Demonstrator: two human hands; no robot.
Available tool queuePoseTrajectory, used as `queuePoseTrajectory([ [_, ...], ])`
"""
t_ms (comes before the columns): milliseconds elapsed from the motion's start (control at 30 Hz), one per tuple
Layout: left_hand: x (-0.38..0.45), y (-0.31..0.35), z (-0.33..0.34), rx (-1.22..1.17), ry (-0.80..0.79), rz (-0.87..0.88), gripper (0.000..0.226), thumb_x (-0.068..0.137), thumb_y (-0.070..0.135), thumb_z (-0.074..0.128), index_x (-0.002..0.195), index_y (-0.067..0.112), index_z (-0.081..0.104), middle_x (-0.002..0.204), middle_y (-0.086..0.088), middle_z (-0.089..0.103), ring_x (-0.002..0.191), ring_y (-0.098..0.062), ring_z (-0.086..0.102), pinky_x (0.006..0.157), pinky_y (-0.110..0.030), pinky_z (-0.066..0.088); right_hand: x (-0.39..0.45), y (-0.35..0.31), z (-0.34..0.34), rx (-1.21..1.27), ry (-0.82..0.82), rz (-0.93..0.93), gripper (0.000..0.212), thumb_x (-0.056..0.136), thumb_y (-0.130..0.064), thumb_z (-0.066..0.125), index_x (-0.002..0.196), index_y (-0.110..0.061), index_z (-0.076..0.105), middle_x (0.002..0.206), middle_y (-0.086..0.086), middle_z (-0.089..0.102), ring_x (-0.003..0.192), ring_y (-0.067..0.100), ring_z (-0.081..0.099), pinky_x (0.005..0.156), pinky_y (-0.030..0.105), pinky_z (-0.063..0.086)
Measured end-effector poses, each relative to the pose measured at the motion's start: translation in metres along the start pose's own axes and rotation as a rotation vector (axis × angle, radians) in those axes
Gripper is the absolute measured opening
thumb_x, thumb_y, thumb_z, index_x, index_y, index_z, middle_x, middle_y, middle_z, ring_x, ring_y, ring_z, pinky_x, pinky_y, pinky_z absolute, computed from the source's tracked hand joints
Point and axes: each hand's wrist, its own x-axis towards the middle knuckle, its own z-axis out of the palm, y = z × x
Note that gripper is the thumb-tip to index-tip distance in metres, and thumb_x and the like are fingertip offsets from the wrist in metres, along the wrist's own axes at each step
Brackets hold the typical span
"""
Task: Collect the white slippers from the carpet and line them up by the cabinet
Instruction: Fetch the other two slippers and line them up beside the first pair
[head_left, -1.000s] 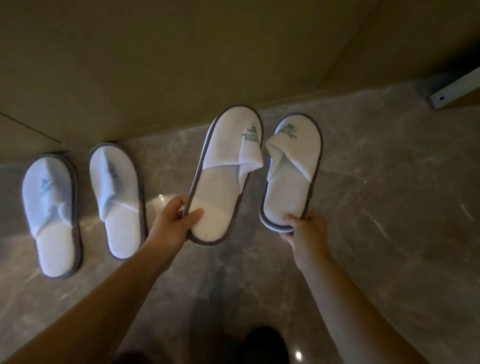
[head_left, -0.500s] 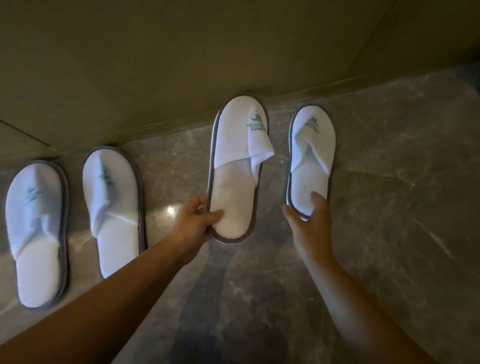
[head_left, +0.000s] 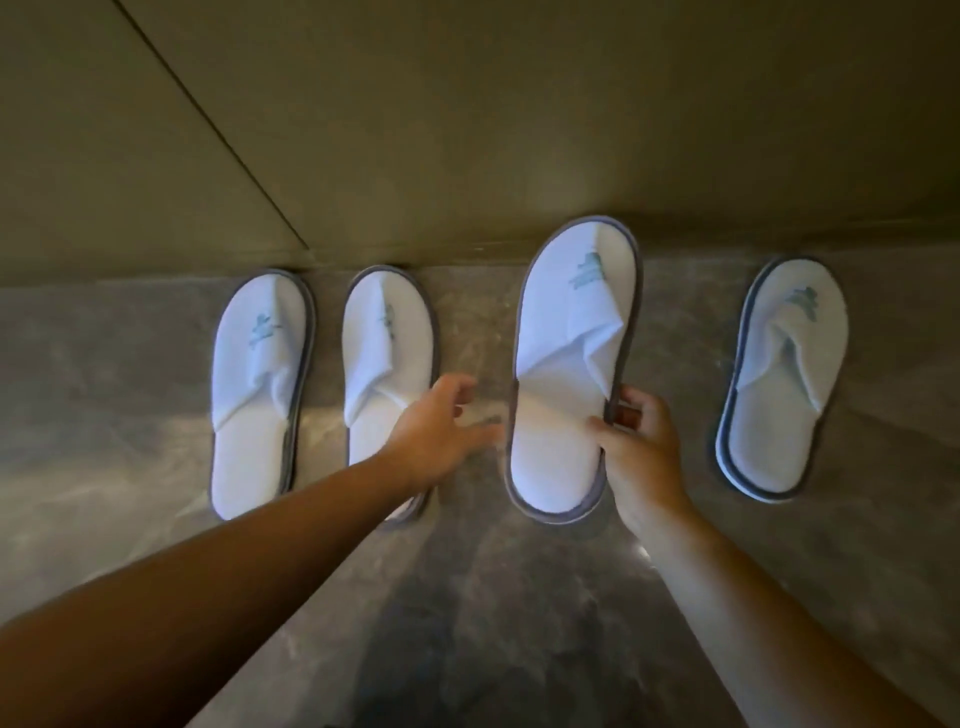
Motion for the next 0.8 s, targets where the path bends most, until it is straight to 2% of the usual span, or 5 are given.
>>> queuePoseTrajectory([
  [67,-0.003,-0.008,-0.019,0.083,0.023,0.015,0.053,0.076,0.028,0.065,0.122,0.016,0.043,0.127,-0.006,0.052,0.113,-0.021,0.050,0.092,-0.034,0.044,0.001,0.007,0.009,-0.050,-0.013,0.026,0.036,0.077,0.005,0.056,0.113,-0.001,0.051,0.104,0.009,0.059,0.094,0.019,0.055,0.074,0.026,0.044],
  [200,-0.017,-0.022,-0.061,0.122,-0.004,-0.001,0.047,0.078,0.029,0.063,0.121,0.022,0.044,0.132,-0.001,0.050,0.109,-0.013,0.046,0.086,-0.026,0.040,0.001,0.014,0.025,-0.153,-0.056,0.083,0.038,0.080,-0.001,0.057,0.117,-0.003,0.049,0.112,0.012,0.056,0.094,0.019,0.051,0.079,0.031,0.042],
  [333,-0.024,-0.034,-0.075,0.270,-0.046,-0.033,0.054,0.078,0.031,0.063,0.126,0.026,0.040,0.139,-0.001,0.045,0.120,-0.021,0.045,0.099,-0.032,0.039,0.000,0.018,0.030,-0.285,-0.048,0.073,0.040,0.083,-0.004,0.056,0.122,-0.005,0.046,0.123,0.017,0.054,0.105,0.028,0.052,0.085,0.030,0.039],
  [500,-0.008,-0.060,-0.042,0.467,-0.087,0.038,0.072,0.079,0.036,0.061,0.138,0.023,0.023,0.154,-0.003,0.018,0.140,-0.025,0.017,0.113,-0.043,0.020,0.007,0.033,0.027,-0.406,0.072,0.032,0.039,0.083,-0.006,0.057,0.120,-0.001,0.046,0.124,0.022,0.056,0.112,0.035,0.053,0.092,0.038,0.043],
  [800,0.004,-0.109,-0.019,0.756,-0.135,0.078,0.093,0.075,0.049,0.059,0.141,0.027,-0.003,0.155,-0.007,-0.013,0.142,-0.031,-0.013,0.115,-0.050,0.006,-0.015,0.070,0.045,-0.991,-0.027,-0.040,0.102,0.063,-0.047,0.074,0.140,-0.018,0.014,0.144,0.012,0.030,0.131,0.029,0.033,0.106,0.043,0.037],
])
